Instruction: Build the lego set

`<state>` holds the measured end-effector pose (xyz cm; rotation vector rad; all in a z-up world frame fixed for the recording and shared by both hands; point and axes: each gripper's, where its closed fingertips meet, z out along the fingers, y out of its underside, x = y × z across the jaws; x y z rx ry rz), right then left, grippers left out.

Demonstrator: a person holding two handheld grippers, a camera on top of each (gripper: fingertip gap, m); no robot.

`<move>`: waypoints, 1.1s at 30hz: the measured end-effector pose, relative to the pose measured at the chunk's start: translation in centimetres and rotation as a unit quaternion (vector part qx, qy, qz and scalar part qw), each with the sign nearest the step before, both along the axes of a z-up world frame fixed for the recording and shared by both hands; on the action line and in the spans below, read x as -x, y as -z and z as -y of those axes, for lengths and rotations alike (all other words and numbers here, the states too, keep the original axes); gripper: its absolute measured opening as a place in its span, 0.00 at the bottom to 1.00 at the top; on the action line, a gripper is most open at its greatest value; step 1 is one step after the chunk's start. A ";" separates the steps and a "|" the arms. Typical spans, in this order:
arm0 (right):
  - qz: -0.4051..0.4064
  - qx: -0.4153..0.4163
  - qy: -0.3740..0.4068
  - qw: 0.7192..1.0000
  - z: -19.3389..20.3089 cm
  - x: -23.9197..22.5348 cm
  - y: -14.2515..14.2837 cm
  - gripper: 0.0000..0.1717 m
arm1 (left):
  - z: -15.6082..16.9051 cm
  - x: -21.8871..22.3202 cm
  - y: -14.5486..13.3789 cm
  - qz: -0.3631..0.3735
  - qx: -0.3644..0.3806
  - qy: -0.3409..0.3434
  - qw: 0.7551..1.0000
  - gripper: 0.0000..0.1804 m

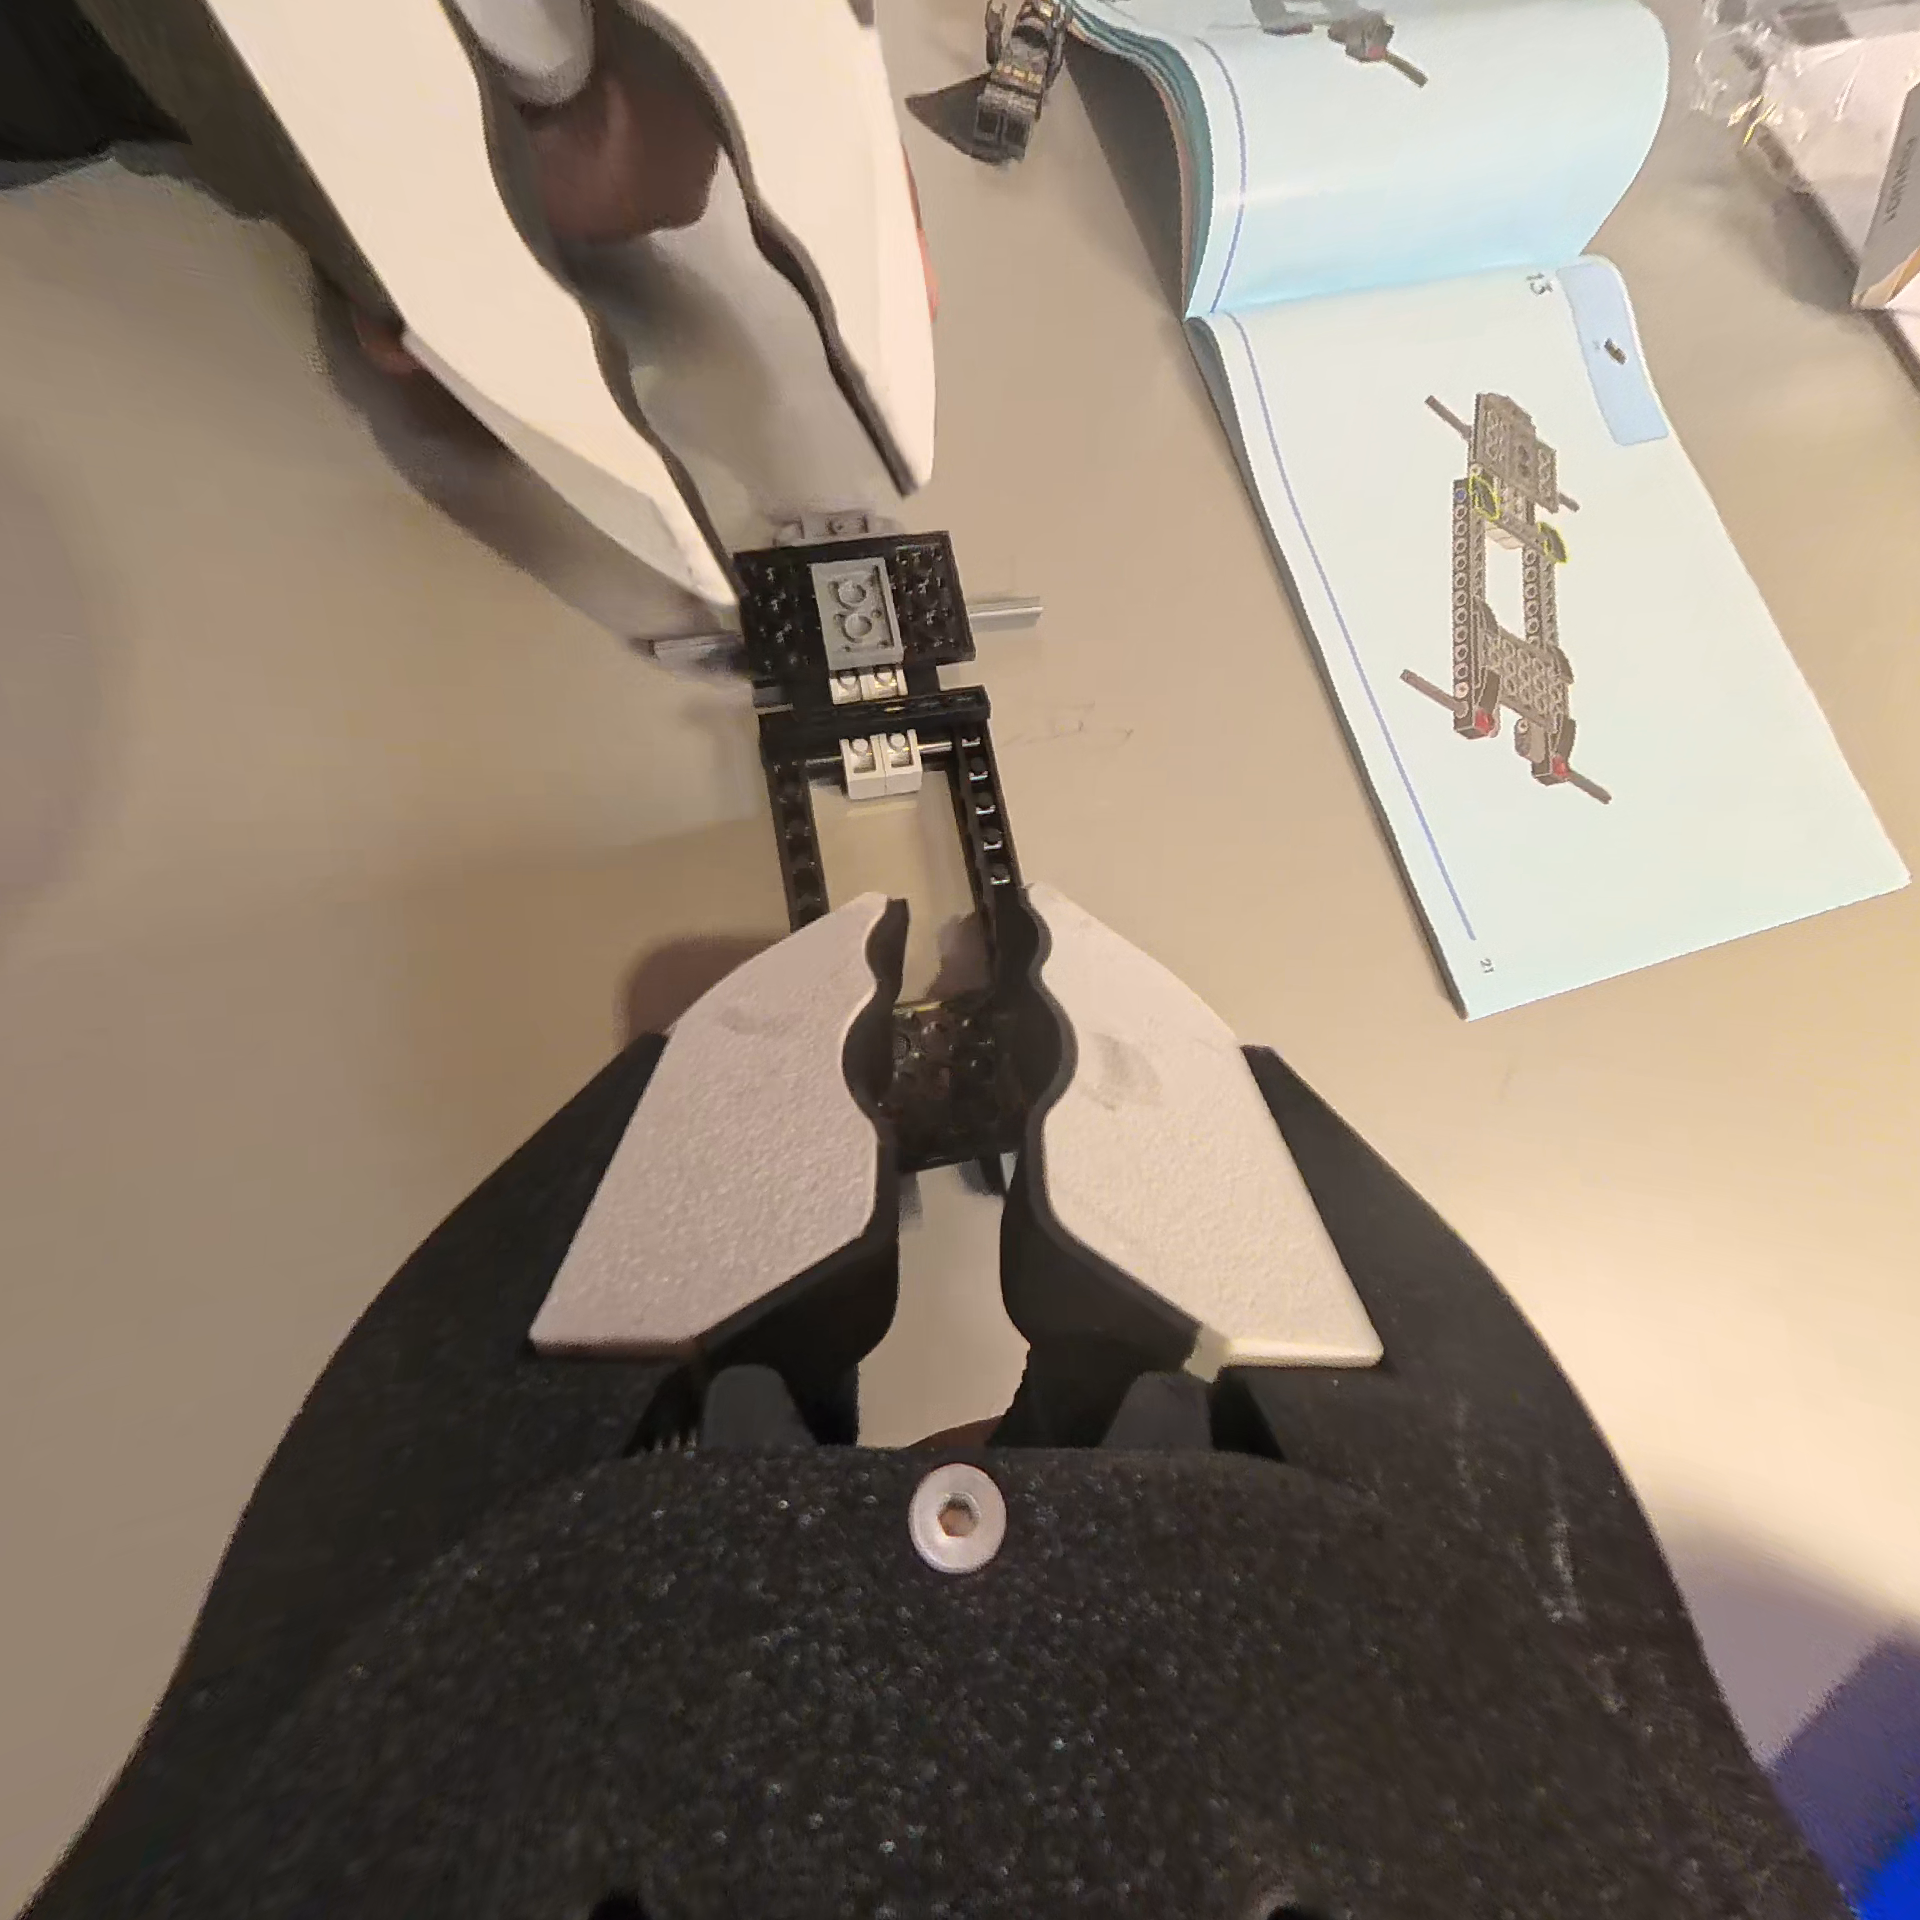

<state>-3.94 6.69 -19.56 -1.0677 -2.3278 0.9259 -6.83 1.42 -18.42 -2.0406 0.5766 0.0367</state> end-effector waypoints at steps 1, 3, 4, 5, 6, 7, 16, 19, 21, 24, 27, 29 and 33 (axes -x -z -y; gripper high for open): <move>0.004 0.001 0.000 1.000 0.1 0.0 0.1 0.11 | 0.2 0.2 0.0 0.009 0.002 0.000 1.000 0.19; 0.009 0.002 0.001 1.000 0.3 0.0 0.1 0.11 | 0.4 0.5 0.0 0.025 0.004 0.000 1.000 0.20; 0.010 0.004 0.002 1.000 0.4 0.0 0.1 0.12 | 0.4 0.6 0.0 0.032 0.003 -0.001 0.999 0.20; 0.012 0.007 0.002 1.000 0.6 0.1 0.0 0.12 | 0.5 0.7 0.0 0.037 0.003 -0.001 0.999 0.20; 0.012 0.011 0.001 1.000 0.7 0.1 -0.2 0.13 | 0.6 0.8 0.0 0.041 0.003 -0.001 0.999 0.20; 0.012 0.014 0.001 1.000 0.7 0.2 -0.2 0.13 | 0.6 0.9 0.0 0.042 0.003 -0.002 0.999 0.20; 0.018 0.022 0.008 1.000 0.9 1.0 -0.3 0.16 | 0.8 0.9 0.0 0.050 0.000 0.002 0.999 0.20; 0.022 0.024 0.008 0.999 1.0 1.1 -0.2 0.18 | 0.9 0.9 0.1 0.053 0.004 0.002 0.999 0.20; 0.025 0.024 0.007 0.999 1.1 1.2 -0.1 0.18 | 1.1 0.9 0.2 0.052 0.009 0.001 0.999 0.21; 0.028 0.025 0.006 0.999 1.3 1.3 0.0 0.19 | 1.2 1.0 0.2 0.053 0.010 0.001 0.999 0.21; 0.032 0.026 0.004 0.999 1.5 1.4 -0.1 0.22 | 1.2 1.3 0.3 0.054 0.013 -0.005 0.998 0.21; 0.035 0.028 0.000 0.999 1.7 1.5 -0.1 0.23 | 1.2 1.5 0.4 0.054 0.016 -0.011 0.998 0.21; 0.049 0.026 -0.009 0.998 2.3 2.1 0.0 0.26 | 1.3 1.9 0.3 0.060 0.013 -0.020 0.998 0.21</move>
